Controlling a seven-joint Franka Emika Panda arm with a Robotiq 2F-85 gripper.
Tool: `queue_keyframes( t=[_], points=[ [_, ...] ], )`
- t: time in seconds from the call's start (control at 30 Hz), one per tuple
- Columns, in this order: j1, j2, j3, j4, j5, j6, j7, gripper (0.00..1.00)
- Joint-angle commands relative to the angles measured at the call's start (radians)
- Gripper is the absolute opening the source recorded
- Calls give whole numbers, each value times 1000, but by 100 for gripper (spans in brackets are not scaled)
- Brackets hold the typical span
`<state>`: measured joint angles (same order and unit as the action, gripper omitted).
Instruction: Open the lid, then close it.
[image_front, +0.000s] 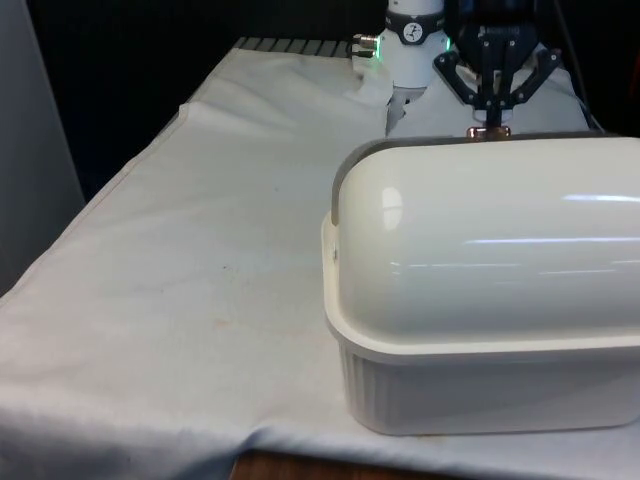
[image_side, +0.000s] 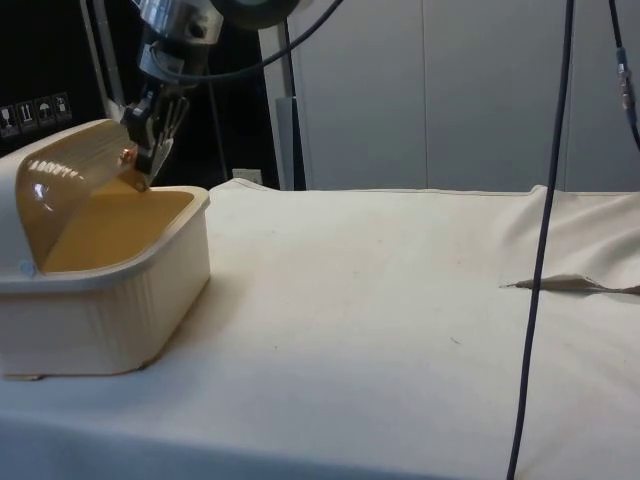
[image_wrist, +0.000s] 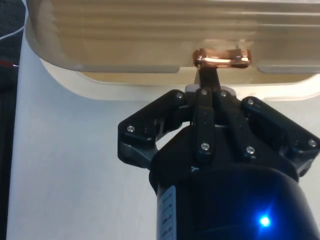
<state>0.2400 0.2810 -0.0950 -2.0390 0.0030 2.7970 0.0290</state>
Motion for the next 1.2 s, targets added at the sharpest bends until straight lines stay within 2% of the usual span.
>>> queue_keyframes(
  t=[0.0, 0.17, 0.2, 0.23, 0.5, 0.53, 0.57, 0.7, 0.8, 0.83, 0.87, 1.17],
  points=[
    [3, 1, -7, 8, -7, -9, 11, 0],
    [3, 5, -11, 27, -8, -14, 18, 0],
    [0, 1, -3, 20, 0, -6, 7, 0],
    [4, 7, -11, 31, -8, -15, 19, 0],
    [5, 30, -13, 76, -9, -16, 37, 0],
    [0, 26, -5, 70, 0, -9, 25, 0],
    [6, 33, -13, 81, -9, -15, 39, 0],
    [8, 51, -13, 110, -8, -15, 49, 0],
    [8, 62, -13, 129, -8, -16, 55, 0],
    [3, 56, -4, 119, 0, -10, 42, 0],
    [8, 67, -12, 136, -8, -17, 56, 0],
    [3, 79, -9, 168, -2, -22, 60, 0]
  ],
)
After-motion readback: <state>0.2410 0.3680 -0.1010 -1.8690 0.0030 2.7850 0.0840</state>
